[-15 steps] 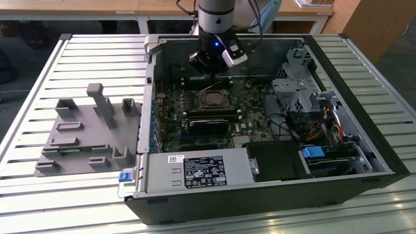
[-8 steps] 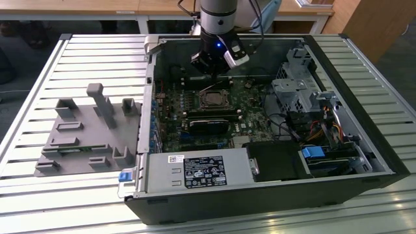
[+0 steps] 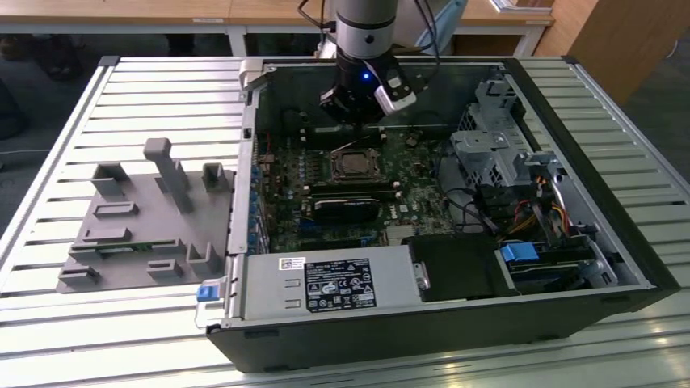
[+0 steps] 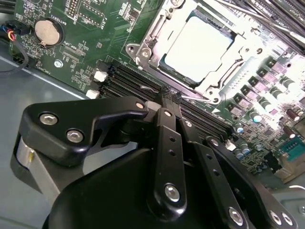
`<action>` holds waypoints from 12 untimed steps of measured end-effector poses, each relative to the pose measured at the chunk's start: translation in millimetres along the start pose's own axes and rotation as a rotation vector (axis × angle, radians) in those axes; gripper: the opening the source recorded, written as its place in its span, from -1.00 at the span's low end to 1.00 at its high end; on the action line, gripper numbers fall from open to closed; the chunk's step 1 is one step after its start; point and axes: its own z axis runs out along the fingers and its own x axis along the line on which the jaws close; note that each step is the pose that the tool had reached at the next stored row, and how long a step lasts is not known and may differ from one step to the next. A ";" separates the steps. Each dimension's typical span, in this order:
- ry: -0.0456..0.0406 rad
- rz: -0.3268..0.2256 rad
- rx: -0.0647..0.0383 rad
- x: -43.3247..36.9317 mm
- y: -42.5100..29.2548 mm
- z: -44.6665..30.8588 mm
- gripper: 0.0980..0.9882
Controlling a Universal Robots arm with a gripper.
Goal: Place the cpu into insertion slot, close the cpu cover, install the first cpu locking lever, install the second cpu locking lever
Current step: 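Install the first cpu locking lever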
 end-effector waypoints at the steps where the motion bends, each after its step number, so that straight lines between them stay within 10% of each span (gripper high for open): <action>1: 0.0000 0.000 0.000 -0.5 0.1 0.6 -0.98; 12: 0.0001 0.000 0.000 -6.9 1.0 9.8 -0.98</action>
